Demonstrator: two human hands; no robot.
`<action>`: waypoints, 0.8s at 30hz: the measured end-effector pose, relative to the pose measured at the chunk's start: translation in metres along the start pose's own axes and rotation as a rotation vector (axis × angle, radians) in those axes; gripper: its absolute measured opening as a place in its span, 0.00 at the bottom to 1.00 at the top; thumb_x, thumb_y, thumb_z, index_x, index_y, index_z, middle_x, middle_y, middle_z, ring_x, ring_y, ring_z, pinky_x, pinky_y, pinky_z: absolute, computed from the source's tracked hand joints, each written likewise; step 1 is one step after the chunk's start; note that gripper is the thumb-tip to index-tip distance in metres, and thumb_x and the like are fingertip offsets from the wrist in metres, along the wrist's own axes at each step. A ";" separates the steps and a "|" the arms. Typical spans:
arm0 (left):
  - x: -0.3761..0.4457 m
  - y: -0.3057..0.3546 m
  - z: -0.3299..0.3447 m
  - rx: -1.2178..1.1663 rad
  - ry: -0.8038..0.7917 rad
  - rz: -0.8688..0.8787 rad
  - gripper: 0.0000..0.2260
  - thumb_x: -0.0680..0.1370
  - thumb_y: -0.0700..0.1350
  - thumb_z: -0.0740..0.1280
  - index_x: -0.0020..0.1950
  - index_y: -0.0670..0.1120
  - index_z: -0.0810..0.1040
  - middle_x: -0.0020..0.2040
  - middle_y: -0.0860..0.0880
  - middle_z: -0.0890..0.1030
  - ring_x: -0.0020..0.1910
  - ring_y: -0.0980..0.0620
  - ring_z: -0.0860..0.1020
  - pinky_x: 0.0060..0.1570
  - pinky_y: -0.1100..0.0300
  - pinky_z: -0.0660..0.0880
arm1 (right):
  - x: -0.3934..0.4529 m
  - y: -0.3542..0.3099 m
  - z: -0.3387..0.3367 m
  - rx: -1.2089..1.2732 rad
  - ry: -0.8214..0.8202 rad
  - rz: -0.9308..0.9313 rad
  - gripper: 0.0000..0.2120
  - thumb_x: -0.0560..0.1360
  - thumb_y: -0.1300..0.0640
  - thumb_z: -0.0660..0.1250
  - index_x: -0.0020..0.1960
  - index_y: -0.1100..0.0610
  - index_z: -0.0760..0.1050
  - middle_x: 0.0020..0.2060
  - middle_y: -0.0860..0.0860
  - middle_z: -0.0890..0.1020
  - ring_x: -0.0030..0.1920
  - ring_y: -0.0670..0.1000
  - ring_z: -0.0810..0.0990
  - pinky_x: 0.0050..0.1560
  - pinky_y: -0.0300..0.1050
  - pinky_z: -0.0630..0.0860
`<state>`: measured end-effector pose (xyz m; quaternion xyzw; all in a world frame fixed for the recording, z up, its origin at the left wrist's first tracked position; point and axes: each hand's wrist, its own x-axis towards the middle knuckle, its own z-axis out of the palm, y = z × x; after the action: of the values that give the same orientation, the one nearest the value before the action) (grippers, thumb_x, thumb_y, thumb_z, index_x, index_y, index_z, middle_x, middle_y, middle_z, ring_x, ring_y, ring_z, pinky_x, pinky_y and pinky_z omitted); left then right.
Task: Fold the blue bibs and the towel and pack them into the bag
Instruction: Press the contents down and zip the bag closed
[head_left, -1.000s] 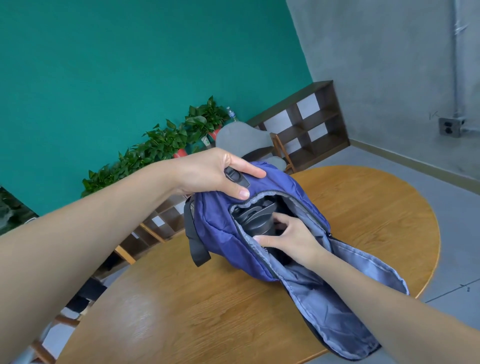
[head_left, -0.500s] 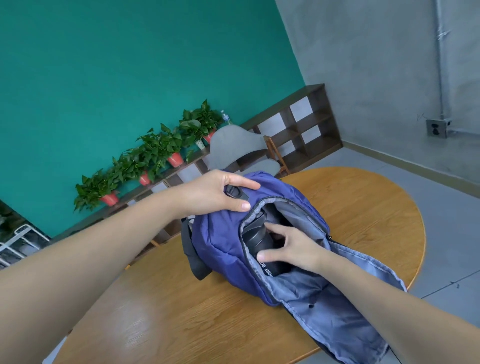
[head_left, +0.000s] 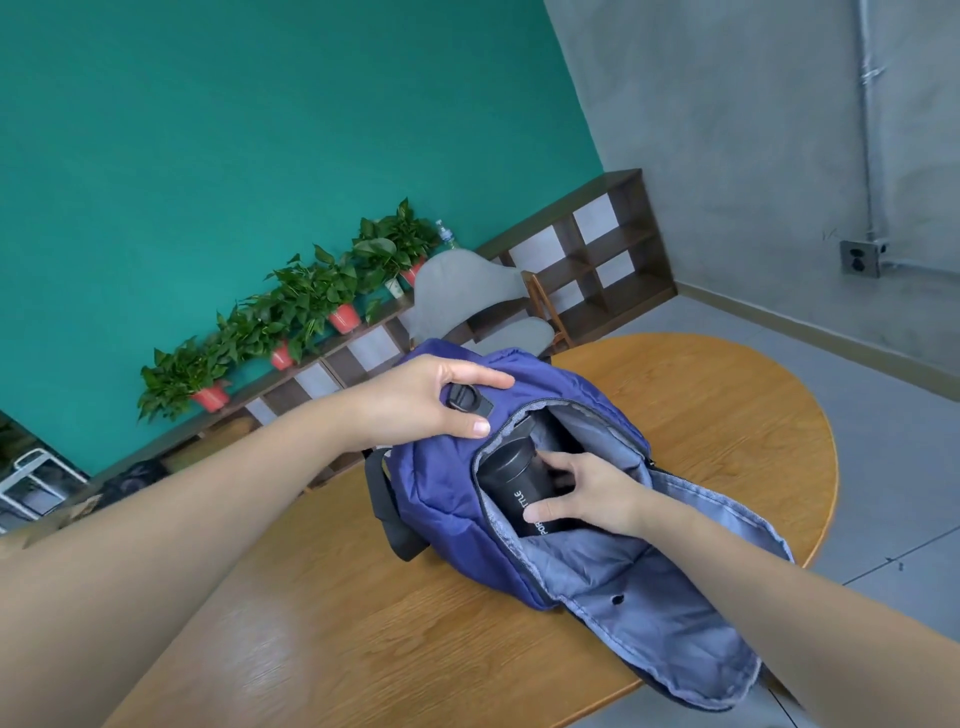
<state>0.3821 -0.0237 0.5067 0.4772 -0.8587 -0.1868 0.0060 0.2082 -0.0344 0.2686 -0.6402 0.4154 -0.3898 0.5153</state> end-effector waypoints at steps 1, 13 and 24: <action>0.001 0.000 0.002 -0.035 0.012 0.018 0.22 0.78 0.43 0.73 0.69 0.61 0.77 0.67 0.68 0.76 0.66 0.72 0.71 0.63 0.76 0.67 | -0.003 0.002 -0.001 -0.013 0.028 0.011 0.47 0.63 0.45 0.83 0.77 0.48 0.67 0.66 0.44 0.78 0.62 0.42 0.78 0.67 0.43 0.73; -0.003 -0.005 0.039 0.047 -0.030 0.056 0.35 0.72 0.51 0.79 0.74 0.68 0.68 0.72 0.71 0.68 0.72 0.72 0.63 0.68 0.71 0.61 | -0.054 -0.044 -0.029 -0.200 0.347 -0.126 0.04 0.76 0.57 0.73 0.42 0.52 0.84 0.36 0.45 0.85 0.37 0.39 0.82 0.43 0.33 0.76; -0.045 -0.036 -0.017 -0.058 0.240 0.002 0.40 0.72 0.52 0.79 0.79 0.65 0.61 0.74 0.58 0.69 0.67 0.55 0.75 0.61 0.62 0.73 | -0.044 -0.186 -0.029 -0.217 0.216 -0.375 0.03 0.73 0.61 0.77 0.42 0.56 0.85 0.36 0.50 0.86 0.36 0.47 0.80 0.44 0.43 0.78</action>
<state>0.4394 -0.0089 0.5182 0.4950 -0.8465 -0.1530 0.1226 0.1901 0.0203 0.4535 -0.7125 0.3814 -0.4978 0.3148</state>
